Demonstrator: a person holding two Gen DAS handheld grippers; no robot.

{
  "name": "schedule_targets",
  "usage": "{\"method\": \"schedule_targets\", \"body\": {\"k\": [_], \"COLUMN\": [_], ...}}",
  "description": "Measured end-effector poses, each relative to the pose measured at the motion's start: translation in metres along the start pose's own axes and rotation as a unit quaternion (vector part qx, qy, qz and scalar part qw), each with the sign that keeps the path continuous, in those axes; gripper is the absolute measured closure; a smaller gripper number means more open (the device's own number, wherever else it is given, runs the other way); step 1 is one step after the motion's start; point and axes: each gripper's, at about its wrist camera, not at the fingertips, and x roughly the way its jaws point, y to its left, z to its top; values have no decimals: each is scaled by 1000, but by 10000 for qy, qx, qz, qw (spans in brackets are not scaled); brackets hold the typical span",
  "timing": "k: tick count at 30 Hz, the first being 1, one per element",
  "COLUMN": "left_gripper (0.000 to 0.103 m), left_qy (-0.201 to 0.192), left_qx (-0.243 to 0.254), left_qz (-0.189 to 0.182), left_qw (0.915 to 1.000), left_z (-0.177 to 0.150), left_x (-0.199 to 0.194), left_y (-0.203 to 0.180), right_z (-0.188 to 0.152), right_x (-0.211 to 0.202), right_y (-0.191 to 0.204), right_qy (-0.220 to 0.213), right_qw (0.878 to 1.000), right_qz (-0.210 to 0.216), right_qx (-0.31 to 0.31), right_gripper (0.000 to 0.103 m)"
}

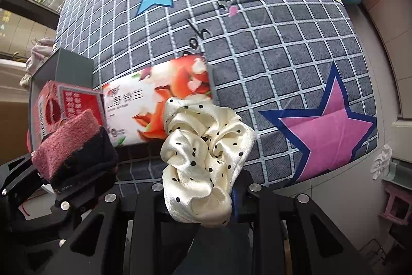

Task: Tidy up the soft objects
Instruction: 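Carry the pink sock and scrunchie with both tools over the white box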

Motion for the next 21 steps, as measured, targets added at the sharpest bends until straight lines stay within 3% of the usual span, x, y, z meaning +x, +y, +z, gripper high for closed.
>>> {"method": "schedule_targets", "body": {"k": [21], "left_gripper": [72], "left_qy": [-908], "left_qx": [-487], "left_qz": [90], "left_qw": [9946], "left_z": [-28], "left_x": [-62], "left_y": [44], "right_z": [-6], "right_x": [-42], "right_y": [75], "right_qy": [-404], "right_qw": [9957], "right_qz": [-56], "right_qx": [-827], "right_gripper": [75]}}
